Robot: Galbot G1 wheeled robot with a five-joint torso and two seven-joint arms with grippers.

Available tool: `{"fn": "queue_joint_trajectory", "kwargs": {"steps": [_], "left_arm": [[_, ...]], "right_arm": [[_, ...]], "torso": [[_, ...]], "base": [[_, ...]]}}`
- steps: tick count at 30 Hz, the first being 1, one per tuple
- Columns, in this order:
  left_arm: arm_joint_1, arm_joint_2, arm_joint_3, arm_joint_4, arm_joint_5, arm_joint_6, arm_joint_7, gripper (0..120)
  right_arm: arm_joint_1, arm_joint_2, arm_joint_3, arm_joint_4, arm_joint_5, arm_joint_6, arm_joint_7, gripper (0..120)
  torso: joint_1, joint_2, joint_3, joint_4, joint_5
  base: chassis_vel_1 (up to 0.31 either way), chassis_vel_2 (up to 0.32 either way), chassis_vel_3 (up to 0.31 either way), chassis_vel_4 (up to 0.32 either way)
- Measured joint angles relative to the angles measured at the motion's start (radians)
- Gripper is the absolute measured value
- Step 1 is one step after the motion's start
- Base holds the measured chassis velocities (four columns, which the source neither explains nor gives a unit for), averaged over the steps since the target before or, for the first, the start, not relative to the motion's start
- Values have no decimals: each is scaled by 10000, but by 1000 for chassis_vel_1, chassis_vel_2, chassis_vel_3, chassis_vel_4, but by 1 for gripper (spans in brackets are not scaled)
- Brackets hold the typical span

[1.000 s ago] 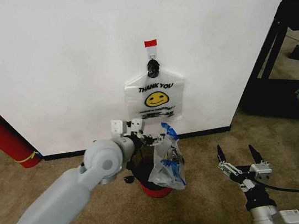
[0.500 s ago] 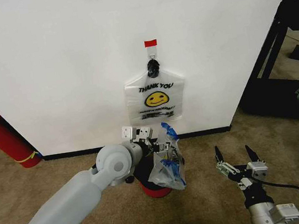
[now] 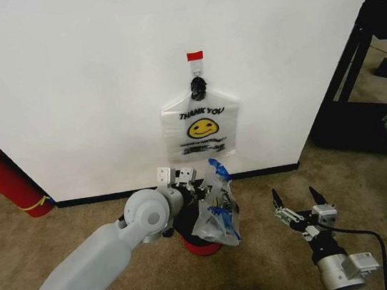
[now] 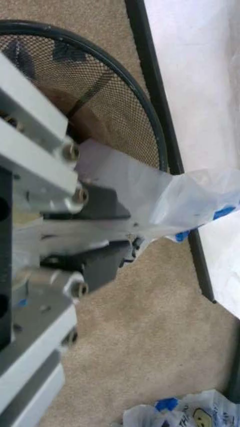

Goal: Pick up the garbage bag from the wall and place it over the trash bin.

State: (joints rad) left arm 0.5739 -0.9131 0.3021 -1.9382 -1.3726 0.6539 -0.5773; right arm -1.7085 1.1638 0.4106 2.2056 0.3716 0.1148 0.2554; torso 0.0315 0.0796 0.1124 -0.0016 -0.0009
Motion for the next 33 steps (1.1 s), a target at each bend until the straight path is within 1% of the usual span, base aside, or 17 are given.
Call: {"fn": "queue_joint_trajectory", "kwargs": {"steps": [2, 3, 5, 7, 8, 11, 13, 15, 16, 18, 21, 23, 24, 27, 28, 31, 33], "left_arm": [[45, 17, -18, -61, 14, -3, -17, 0], [57, 17, -23, -82, 19, -3, -22, 0], [64, 18, -28, -92, 23, -3, -28, 0], [122, 11, -67, -163, 45, -4, -51, 0], [144, 10, -71, -176, 54, -4, -57, 0], [232, 4, -80, -198, 111, -4, -60, 0], [244, 3, -83, -202, 118, -4, -60, 0], [307, -15, -100, -223, 142, -1, -60, 0], [315, -19, -101, -224, 146, -1, -59, 0], [356, -45, -92, -222, 182, 1, -50, 0], [363, -52, -70, -211, 197, 3, -35, 0], [364, -53, -56, -197, 207, 8, -21, 0], [364, -53, -51, -195, 210, 10, -16, 0], [353, -50, -46, -184, 222, 16, -10, 0], [353, -50, -46, -184, 222, 16, -10, 0], [326, -55, -49, -164, 229, 19, 2, 0], [329, -51, -60, -164, 230, 28, 16, 0]], "right_arm": [[348, -352, -138, 96, 686, -484, -37, 100], [517, -515, -184, 163, 1004, -765, -69, 100], [605, -598, -208, 208, 1168, -921, -78, 100], [1244, -1280, -341, 553, 2362, -2103, 18, 100], [1429, -1492, -356, 620, 2635, -2425, 82, 100], [2162, -2568, -439, 564, 3527, -3551, 218, 100], [2239, -2711, -465, 523, 3598, -3639, 223, 100], [2729, -3456, -710, 184, 3941, -4044, 218, 100], [2825, -3564, -764, 117, 4020, -4113, 218, 100], [3543, -4048, -1120, -293, 4688, -4695, 234, 100], [4037, -4200, -1414, -517, 5112, -4993, 263, 100], [4828, -4270, -1877, -809, 5713, -5450, 318, 100], [5207, -4265, -2120, -916, 5980, -5647, 374, 100], [6219, -4177, -2923, -1221, 6437, -6062, 582, 100], [6219, -4177, -2923, -1221, 6437, -6062, 582, 100], [7196, -3833, -3784, -1555, 7000, -6854, 1327, 100], [7579, -3568, -4082, -1767, 7291, -7232, 1744, 100]], "torso": [[0, 0, 0, 0, -1], [0, 0, 0, 0, 0], [0, 0, 0, 1, 0], [0, 0, 0, 1, 1], [0, 0, 0, 2, 0], [0, 0, 0, 3, 2], [0, 0, 0, 3, 0], [0, 0, 0, 1, 2], [0, 0, 0, 0, 1], [0, 0, 1, 0, 1], [0, 0, 1, 0, 1], [0, 0, 0, -1, 1], [0, 0, 1, 2, 1], [1, 0, 1, 3, -2], [1, 0, 1, 3, -2], [0, 0, 1, 1, -1], [1, -1, 1, 1, -1]], "base": [[0, 0, 0, 0], [0, 0, 0, 0], [0, 0, 0, 0], [0, 0, 0, 0], [0, 0, 0, 0], [0, 0, 0, 0], [0, 0, 0, 0], [0, 0, 0, 0], [0, 0, 0, 0], [0, 0, 0, 0], [0, 0, 0, 0], [0, 0, 0, 0], [0, 0, 0, 0], [0, 0, 0, 0], [0, 0, 0, 0], [0, 0, 0, 0], [0, 0, 0, 0]]}}
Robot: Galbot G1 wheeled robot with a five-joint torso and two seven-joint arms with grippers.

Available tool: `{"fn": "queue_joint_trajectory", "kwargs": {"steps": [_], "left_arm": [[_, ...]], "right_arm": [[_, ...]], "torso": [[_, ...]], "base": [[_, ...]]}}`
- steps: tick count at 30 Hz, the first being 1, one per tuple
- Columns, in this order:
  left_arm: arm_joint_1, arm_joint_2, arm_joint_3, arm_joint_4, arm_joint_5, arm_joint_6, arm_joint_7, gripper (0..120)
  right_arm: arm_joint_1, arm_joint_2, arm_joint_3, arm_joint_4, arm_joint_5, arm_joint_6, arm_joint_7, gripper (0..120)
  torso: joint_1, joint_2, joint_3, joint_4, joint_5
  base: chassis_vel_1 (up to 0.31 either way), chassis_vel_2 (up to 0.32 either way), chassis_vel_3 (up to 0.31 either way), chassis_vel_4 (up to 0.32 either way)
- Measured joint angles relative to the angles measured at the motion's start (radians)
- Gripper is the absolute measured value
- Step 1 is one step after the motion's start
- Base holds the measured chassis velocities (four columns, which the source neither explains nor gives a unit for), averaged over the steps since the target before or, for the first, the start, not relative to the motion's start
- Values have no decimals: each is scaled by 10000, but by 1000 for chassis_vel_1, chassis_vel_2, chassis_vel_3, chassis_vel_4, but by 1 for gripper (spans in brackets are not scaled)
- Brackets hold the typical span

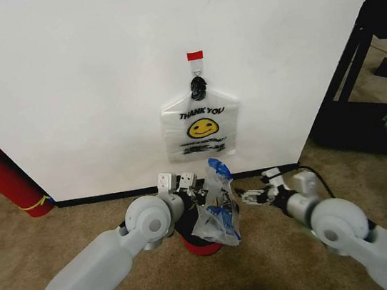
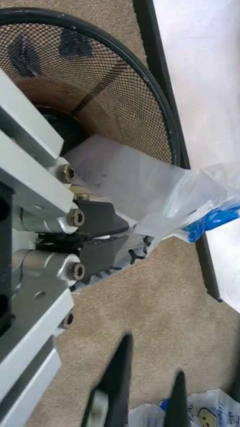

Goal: Pick up the garbage bag from the wall and place it over the trash bin.

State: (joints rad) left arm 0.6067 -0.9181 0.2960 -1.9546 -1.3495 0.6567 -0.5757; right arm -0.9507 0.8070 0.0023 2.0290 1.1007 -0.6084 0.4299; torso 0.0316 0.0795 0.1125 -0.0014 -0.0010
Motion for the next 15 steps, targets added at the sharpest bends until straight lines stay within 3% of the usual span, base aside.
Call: {"fn": "queue_joint_trajectory", "kwargs": {"steps": [15], "left_arm": [[215, 41, -82, 24, 148, 5, 245, 0]], "right_arm": [[1574, 1540, -1390, -1573, 98, -789, 1090, 100]], "torso": [[-1, 0, 0, 2, 0]], "base": [[0, 0, 0, 0]]}}
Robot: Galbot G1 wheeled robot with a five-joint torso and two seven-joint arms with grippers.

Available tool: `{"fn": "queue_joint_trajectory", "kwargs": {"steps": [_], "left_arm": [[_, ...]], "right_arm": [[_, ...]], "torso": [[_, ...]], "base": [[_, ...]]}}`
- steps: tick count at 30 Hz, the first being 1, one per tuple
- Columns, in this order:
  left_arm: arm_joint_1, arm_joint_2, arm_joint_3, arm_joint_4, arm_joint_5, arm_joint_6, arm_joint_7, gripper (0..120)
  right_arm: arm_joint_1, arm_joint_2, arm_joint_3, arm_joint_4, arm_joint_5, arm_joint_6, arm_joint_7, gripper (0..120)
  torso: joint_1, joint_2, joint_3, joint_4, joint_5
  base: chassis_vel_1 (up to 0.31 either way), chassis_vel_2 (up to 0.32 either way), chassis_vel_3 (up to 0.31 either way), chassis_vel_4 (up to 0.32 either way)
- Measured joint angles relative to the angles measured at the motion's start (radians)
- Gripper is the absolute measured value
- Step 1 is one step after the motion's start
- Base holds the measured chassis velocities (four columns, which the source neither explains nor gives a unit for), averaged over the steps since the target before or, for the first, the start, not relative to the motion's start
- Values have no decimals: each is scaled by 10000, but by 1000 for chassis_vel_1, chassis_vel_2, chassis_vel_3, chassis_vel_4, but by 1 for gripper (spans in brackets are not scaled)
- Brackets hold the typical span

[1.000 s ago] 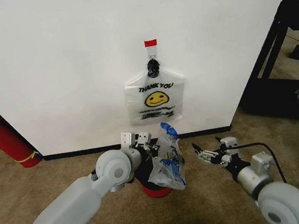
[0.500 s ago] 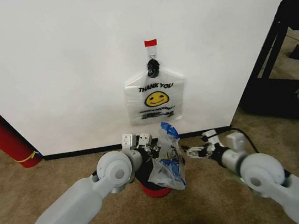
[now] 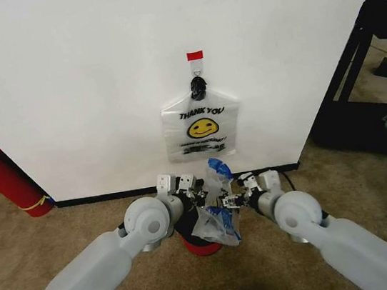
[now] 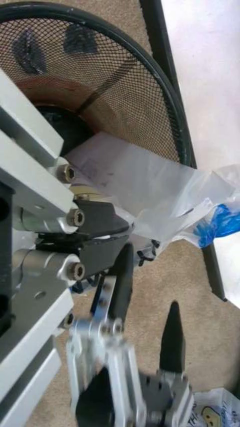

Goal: Pick up the garbage bag from the wall and place it over the trash bin.

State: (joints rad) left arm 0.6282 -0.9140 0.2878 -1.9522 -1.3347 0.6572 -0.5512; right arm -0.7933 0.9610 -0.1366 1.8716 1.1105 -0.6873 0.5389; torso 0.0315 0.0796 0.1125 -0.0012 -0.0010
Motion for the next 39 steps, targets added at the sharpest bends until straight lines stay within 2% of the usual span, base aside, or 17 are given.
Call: {"fn": "queue_joint_trajectory", "kwargs": {"steps": [19, 31, 36, 39], "left_arm": [[17, 83, 30, 37, 66, -12, 102, 0], [137, 143, 12, -82, 154, -19, 155, 0], [130, 142, 10, -83, 154, -19, 159, 0], [125, 130, 10, -83, 154, -19, 165, 0]], "right_arm": [[176, 493, -139, -1052, 58, -303, 250, 99], [612, 842, -630, -1560, -108, -314, 345, 98], [681, 916, -702, -1690, -125, -331, 343, 87], [700, 964, -731, -1790, -144, -346, 339, 73]], "torso": [[0, 1, -1, -4, 1], [0, 2, -1, -2, 1], [0, 1, 0, -3, 0], [0, 1, 0, -3, 1]], "base": [[0, 0, 0, 0], [0, 0, 0, 0], [0, 0, 0, 0], [0, 0, 0, 0]]}}
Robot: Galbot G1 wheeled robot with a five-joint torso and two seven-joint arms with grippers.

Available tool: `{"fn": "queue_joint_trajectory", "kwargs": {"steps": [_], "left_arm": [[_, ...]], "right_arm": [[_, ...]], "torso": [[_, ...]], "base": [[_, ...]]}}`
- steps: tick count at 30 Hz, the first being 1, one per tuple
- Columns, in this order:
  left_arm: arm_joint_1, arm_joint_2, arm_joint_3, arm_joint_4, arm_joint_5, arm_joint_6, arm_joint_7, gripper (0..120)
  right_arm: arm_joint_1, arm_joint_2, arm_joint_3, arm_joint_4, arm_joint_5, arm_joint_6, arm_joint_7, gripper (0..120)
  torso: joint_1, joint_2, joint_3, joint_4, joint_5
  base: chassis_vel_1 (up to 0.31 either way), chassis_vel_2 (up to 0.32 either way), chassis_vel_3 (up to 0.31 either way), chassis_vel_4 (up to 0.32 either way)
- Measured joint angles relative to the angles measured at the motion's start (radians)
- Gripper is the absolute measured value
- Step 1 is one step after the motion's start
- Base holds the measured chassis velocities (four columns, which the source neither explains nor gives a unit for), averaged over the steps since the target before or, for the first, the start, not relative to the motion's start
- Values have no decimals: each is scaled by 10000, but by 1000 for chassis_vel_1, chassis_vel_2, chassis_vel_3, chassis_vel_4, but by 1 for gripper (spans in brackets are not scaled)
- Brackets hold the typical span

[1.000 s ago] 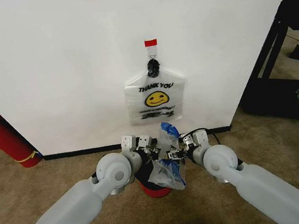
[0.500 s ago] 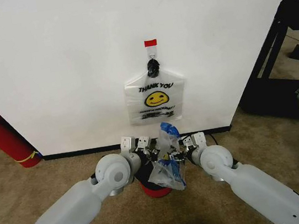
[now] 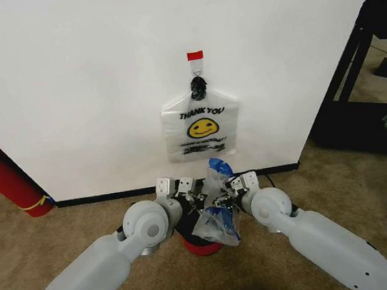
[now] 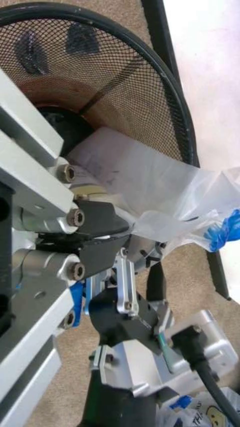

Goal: Pick up the garbage bag from the wall and place it over the trash bin.

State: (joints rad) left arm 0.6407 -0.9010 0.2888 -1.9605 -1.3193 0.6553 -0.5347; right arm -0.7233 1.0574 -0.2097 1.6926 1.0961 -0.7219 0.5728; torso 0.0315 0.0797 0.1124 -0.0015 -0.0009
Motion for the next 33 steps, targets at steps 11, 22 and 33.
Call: {"fn": "queue_joint_trajectory", "kwargs": {"steps": [11, 22, 33], "left_arm": [[10, 23, -3, -22, 7, -9, 7, 0], [277, 191, -200, -92, 191, -21, 126, 0], [575, 408, -643, -210, 321, -31, 175, 0]], "right_arm": [[-54, 80, -6, -155, 7, -68, -4, 34], [-164, 84, 158, -122, 41, 67, 49, 1], [-809, 100, 818, 258, 20, 273, 62, 1]], "torso": [[0, 0, 0, 0, 0], [0, 0, 0, 1, 1], [0, -1, 0, 1, 1]], "base": [[0, 0, 0, 0], [0, 0, 0, 0], [0, 0, 0, 0]]}}
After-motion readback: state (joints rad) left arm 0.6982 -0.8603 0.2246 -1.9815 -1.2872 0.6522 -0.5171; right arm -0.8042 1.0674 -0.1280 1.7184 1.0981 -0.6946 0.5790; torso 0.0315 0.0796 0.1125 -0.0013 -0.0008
